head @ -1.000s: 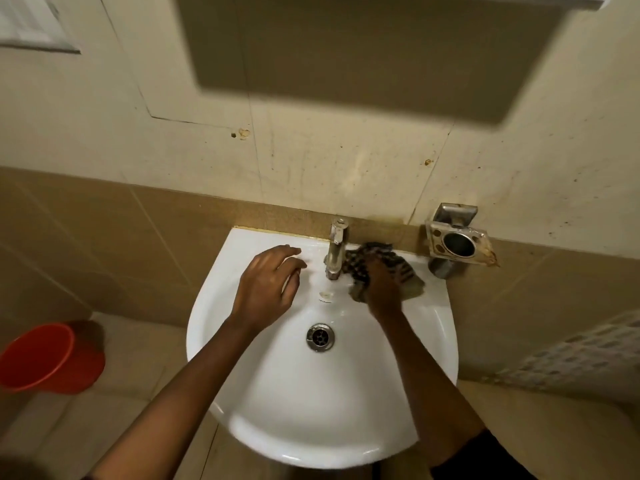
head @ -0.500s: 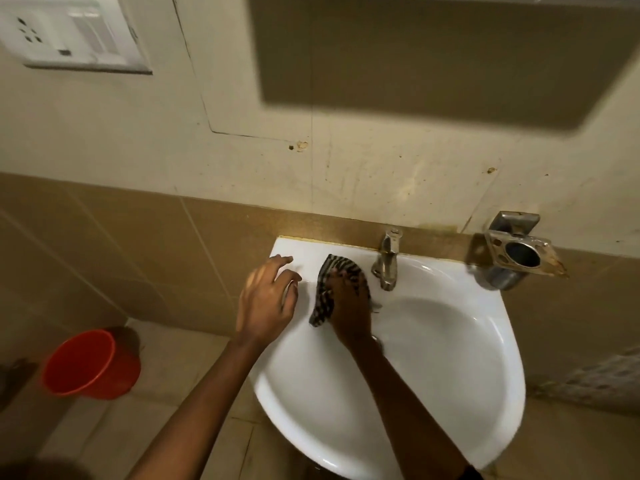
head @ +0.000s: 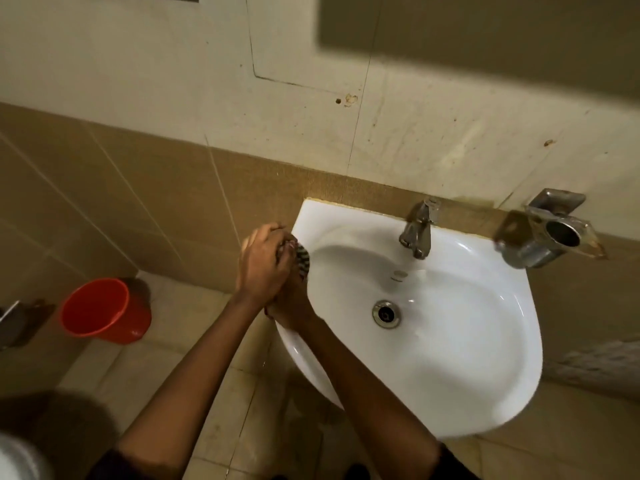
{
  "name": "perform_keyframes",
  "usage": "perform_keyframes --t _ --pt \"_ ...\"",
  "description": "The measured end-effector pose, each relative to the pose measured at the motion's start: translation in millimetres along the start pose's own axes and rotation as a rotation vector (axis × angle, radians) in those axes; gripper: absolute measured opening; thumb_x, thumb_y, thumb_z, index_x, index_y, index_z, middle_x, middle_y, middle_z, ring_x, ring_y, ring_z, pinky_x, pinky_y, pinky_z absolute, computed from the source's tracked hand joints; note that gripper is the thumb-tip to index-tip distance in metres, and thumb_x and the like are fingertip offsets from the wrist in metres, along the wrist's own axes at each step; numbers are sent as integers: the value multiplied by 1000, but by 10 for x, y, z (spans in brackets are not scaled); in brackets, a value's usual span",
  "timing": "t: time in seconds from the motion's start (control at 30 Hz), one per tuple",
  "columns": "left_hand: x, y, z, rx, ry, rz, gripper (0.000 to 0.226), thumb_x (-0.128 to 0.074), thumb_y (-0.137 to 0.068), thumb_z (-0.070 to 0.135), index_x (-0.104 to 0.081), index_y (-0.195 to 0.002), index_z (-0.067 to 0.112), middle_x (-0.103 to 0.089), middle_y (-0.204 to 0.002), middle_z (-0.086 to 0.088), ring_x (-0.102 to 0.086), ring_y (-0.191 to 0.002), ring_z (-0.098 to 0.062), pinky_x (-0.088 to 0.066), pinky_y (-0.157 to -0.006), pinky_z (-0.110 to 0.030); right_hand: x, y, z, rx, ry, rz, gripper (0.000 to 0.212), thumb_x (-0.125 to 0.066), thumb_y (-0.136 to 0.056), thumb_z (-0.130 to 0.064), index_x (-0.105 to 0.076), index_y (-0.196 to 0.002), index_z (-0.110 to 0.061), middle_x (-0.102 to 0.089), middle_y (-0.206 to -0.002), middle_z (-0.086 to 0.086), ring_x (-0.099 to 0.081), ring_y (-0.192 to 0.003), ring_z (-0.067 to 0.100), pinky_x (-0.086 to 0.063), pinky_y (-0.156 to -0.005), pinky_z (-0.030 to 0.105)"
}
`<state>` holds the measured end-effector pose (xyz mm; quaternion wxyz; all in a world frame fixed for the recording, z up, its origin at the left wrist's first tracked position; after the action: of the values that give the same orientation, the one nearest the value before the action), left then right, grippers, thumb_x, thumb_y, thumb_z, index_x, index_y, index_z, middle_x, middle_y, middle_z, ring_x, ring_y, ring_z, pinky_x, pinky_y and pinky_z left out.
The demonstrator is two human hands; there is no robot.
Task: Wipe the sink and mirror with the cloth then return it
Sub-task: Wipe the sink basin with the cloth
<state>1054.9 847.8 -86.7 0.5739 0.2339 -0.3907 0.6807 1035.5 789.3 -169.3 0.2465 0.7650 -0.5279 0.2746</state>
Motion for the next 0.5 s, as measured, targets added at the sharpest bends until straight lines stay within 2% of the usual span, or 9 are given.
perform_keyframes --t 0.07,0.1,0.17,0.2,0.3,0.37,0.43,0.5 --pt "-69 55 -35 53 80 -56 21 -54 -91 18 -66 -107 11 -58 -124 -11 -51 -117 -27 -35 -96 -38 -45 587 9 71 89 -75 57 -47 -96 -19 -25 -148 -11 -26 -155 15 -30 -140 33 -27 -116 45" --pt "-120 112 -33 66 124 -92 21 -54 -91 19 -65 -108 11 -57 -125 -11 -52 -118 -27 -37 -97 -38 -7 915 113 29 102 -127 59 -44 -98 -28 -18 -150 -20 -30 -154 12 -43 -133 31 -39 -108 41" --pt "-238 259 -2 78 210 -157 21 -56 -91 22 -64 -108 13 -57 -129 -8 -52 -119 -24 -40 -98 -38 141 1535 414 -78 189 -203 63 -40 -95 -48 -9 -149 -36 -49 -141 6 -61 -110 26 -48 -87 35" --pt "-289 337 20 78 241 -177 20 -56 -91 22 -64 -107 13 -57 -129 -7 -52 -120 -23 -40 -99 -38 241 1738 523 -114 256 -210 64 -38 -91 -54 -10 -147 -40 -55 -134 4 -63 -105 25 -48 -84 35" --pt "-450 530 112 76 260 -162 20 -56 -91 19 -64 -108 12 -57 -131 -9 -52 -122 -26 -38 -102 -38 348 1789 631 -113 322 -204 59 -37 -90 -56 -20 -142 -35 -58 -128 5 -60 -107 28 -50 -86 42" --pt "-549 637 150 111 230 -103 24 -56 -90 17 -61 -113 11 -52 -138 -10 -44 -130 -27 -32 -110 -43 274 1548 514 -123 145 -217 50 -37 -95 -50 -31 -138 -26 -61 -119 9 -62 -101 28 -54 -84 41" --pt "-642 748 145 188 194 -64 31 -54 -91 19 -56 -122 12 -40 -149 -8 -31 -140 -26 -21 -116 -42 176 1320 444 -127 -115 -265 37 -37 -100 -41 -43 -129 -18 -68 -107 10 -68 -86 27 -57 -75 30" --pt "-766 829 138 221 132 -96 37 -50 -93 20 -51 -129 11 -32 -153 -8 -22 -144 -24 -11 -118 -40 194 1324 501 -125 -162 -301 35 -39 -100 -39 -45 -125 -15 -69 -105 12 -68 -82 24 -55 -71 26"
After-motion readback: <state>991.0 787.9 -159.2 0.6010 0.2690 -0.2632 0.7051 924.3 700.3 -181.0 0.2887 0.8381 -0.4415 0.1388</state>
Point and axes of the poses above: each hand's wrist, its own y-axis away from the middle knuckle, its own x-axis out of the back of the hand, z = x × y, the point moved 7 cm from there along -y, towards the middle knuckle
